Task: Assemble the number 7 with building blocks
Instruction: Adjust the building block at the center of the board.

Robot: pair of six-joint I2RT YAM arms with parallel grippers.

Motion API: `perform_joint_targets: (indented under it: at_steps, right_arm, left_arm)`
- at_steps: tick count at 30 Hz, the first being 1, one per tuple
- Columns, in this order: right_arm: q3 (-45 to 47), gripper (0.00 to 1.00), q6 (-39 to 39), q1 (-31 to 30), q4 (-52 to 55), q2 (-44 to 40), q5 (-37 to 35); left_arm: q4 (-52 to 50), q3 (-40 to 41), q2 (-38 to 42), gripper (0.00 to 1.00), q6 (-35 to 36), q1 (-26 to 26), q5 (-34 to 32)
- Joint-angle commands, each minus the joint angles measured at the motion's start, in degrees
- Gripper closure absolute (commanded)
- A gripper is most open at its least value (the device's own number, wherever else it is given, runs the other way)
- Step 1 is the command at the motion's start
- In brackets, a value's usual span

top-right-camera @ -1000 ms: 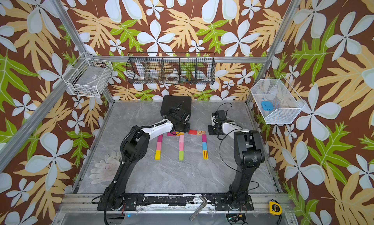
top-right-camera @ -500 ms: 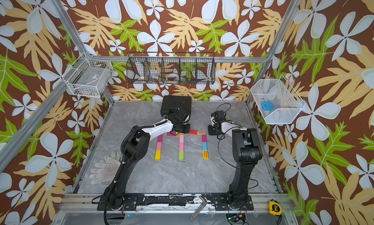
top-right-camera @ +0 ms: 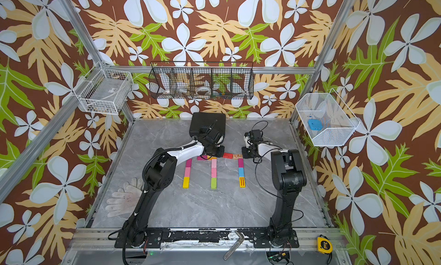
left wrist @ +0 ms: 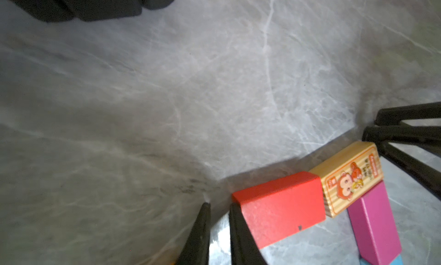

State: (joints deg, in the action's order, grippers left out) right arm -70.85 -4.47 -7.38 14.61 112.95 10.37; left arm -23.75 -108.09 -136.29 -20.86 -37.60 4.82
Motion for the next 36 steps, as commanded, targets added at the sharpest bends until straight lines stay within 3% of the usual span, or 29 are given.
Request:
perform_joint_targets:
  at_steps: [1, 18, 36]
  right_arm:
    - [0.4, 0.74, -0.1, 0.0, 2.9, 0.2, -1.0]
    - [1.4, 0.74, -0.5, 0.0, 2.7, -1.1, -2.0]
    - [1.7, 0.73, -0.5, 0.0, 2.7, -1.6, -1.6]
  left_arm:
    - [-2.4, 0.5, 0.4, 0.82, -0.1, 0.1, 0.1]
    - [-4.5, 1.3, 2.0, 0.82, 0.2, 0.1, -1.9]
    - [-5.3, -1.0, 0.8, 0.81, 2.6, -0.1, 2.3]
